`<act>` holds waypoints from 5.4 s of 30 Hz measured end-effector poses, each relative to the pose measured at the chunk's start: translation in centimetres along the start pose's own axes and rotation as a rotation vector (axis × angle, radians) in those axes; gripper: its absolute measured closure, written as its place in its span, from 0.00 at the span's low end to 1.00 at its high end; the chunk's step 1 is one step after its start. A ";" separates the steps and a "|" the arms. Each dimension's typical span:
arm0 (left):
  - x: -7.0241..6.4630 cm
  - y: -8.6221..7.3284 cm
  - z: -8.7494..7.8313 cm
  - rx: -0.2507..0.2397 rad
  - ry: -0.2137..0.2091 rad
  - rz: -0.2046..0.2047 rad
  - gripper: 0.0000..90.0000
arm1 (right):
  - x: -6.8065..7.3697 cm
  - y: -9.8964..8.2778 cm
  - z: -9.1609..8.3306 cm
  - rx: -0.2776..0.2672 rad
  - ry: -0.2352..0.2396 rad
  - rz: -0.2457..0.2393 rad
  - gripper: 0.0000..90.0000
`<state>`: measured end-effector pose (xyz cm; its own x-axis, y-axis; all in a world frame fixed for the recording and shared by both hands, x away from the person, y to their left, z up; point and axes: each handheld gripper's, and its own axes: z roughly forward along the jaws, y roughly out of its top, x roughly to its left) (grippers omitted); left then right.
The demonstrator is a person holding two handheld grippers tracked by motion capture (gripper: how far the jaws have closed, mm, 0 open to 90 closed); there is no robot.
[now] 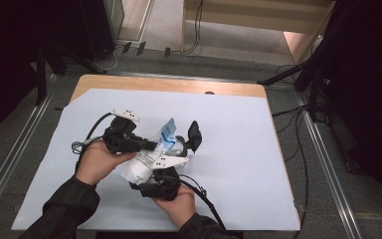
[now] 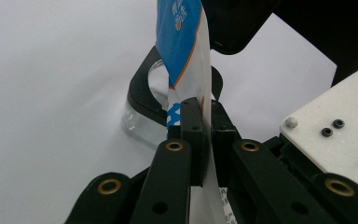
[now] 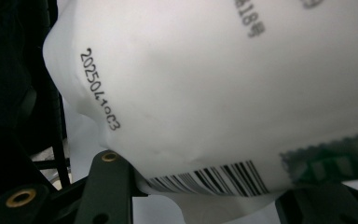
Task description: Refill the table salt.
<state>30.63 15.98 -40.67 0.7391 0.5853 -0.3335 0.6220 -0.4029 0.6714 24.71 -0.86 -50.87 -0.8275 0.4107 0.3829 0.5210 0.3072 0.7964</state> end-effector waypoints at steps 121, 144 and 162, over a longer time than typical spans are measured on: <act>0.0 -0.3 0.0 -0.048 -0.004 -0.009 0.91 | 0.4 1.0 -0.3 0.020 0.030 -0.023 0.67; 0.1 -0.3 0.1 -0.038 -0.005 -0.015 0.87 | 0.4 1.1 -0.5 0.012 0.030 -0.014 0.67; 0.2 -0.3 -0.2 -0.024 -0.002 -0.029 0.87 | 0.2 1.1 -0.5 0.013 0.045 -0.002 0.68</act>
<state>30.56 16.35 -40.82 0.7210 0.5955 -0.3543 0.6372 -0.3688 0.6768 24.97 -0.85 -49.70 -0.8369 0.3714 0.4021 0.5217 0.3188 0.7913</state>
